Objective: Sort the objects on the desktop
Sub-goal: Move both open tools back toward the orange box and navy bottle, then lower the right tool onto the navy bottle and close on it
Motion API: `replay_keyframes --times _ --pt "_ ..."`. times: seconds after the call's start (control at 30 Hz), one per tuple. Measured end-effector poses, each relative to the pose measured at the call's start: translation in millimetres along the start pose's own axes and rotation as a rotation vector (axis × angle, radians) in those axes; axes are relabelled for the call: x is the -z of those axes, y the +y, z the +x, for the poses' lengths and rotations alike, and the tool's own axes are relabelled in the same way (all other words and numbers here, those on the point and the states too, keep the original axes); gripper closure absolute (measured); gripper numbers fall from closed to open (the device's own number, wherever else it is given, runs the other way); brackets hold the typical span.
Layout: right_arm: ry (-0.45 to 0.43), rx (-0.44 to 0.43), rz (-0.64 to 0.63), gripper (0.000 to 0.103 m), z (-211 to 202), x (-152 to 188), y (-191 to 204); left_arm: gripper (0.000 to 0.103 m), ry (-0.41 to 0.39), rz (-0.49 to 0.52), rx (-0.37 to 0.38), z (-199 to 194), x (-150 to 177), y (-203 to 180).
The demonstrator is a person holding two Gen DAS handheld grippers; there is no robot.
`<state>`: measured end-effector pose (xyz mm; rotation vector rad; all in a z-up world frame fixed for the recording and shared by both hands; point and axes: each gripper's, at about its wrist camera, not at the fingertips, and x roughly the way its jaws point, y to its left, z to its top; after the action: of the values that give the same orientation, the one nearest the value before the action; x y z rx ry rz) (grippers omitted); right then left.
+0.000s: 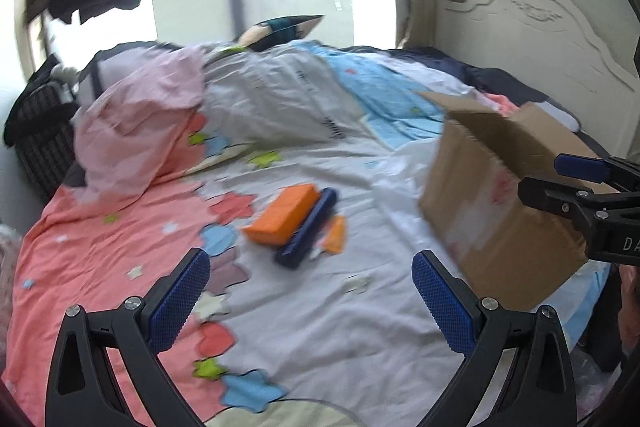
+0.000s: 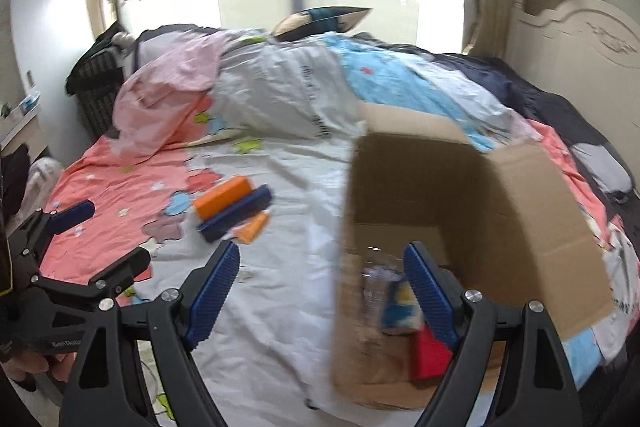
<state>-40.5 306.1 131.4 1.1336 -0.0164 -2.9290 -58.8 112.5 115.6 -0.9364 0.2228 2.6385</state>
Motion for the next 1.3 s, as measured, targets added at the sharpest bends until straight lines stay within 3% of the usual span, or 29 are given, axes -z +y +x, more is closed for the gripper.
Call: replay_keyframes --times 0.43,0.87,1.3 --pt "0.101 -0.107 -0.056 0.022 63 -8 71 0.0 0.049 -0.066 -0.043 10 27 75" --pt "0.215 -0.186 0.112 0.022 146 -24 65 0.0 0.111 -0.035 -0.006 59 35 86" --pt "0.327 -0.252 0.197 0.022 208 -21 61 0.0 0.175 0.016 0.047 104 42 80"
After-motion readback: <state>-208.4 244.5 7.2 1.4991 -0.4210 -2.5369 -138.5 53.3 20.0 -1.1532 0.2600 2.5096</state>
